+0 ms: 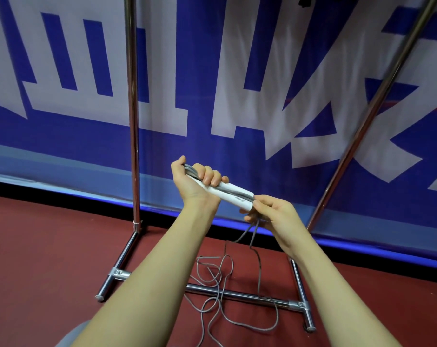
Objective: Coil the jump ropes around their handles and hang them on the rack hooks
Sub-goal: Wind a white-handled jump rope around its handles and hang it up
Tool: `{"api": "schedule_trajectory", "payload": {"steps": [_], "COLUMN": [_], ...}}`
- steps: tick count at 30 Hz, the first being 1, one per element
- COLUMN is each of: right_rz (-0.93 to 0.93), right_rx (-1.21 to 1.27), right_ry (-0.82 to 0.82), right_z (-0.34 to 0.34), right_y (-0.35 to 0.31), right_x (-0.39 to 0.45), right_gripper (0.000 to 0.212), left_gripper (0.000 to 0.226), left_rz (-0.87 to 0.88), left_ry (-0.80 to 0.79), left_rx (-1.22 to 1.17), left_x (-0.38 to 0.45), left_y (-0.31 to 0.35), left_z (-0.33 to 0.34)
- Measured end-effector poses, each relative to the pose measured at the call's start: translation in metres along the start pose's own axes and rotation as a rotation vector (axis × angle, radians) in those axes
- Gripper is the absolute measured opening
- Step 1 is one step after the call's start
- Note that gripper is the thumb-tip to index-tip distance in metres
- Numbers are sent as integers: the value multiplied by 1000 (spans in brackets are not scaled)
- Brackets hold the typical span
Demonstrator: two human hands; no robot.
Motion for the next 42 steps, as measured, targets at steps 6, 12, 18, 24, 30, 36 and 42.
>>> {"api": "schedule_trajectory", "payload": {"steps": [6, 12, 18, 24, 30, 36, 42], "right_rz": [-13, -16, -15, -57, -76, 32, 56], "right_rx": [-84, 52, 142, -30, -242, -32, 42], "right_ry": [-97, 0, 62, 200, 192, 41, -25], "right_z": [13, 6, -2, -35, -42, -28, -25], "right_y": [-8, -11, -10, -7, -3, -7, -15], "right_x": [-5, -2, 0, 6, 2, -11, -20], "right_gripper": [23, 16, 9, 8, 14, 18, 26], "left_gripper": [48, 51, 47, 18, 43, 57, 47], "left_rz": [25, 3, -49, 317, 1288, 1867, 1848], "left_ry": [-49, -104, -75, 72, -679, -960, -1060], "left_rx": [58, 32, 17, 574, 1622, 1840, 1826], "left_x": [-5, -9, -6, 14, -44, -72, -99], "left_y": [-5, -8, -15, 3, -22, -38, -29], "left_z": [5, 14, 11, -18, 34, 33, 36]}}
Point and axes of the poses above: each hand's wrist, its own x-axis towards the middle knuckle, its own z-axis out of the palm, y = z × x, the point moved 10 cm from there along x, towards the middle knuckle, and after that the axes turned 11 degrees about y, right-handed, at the moved point
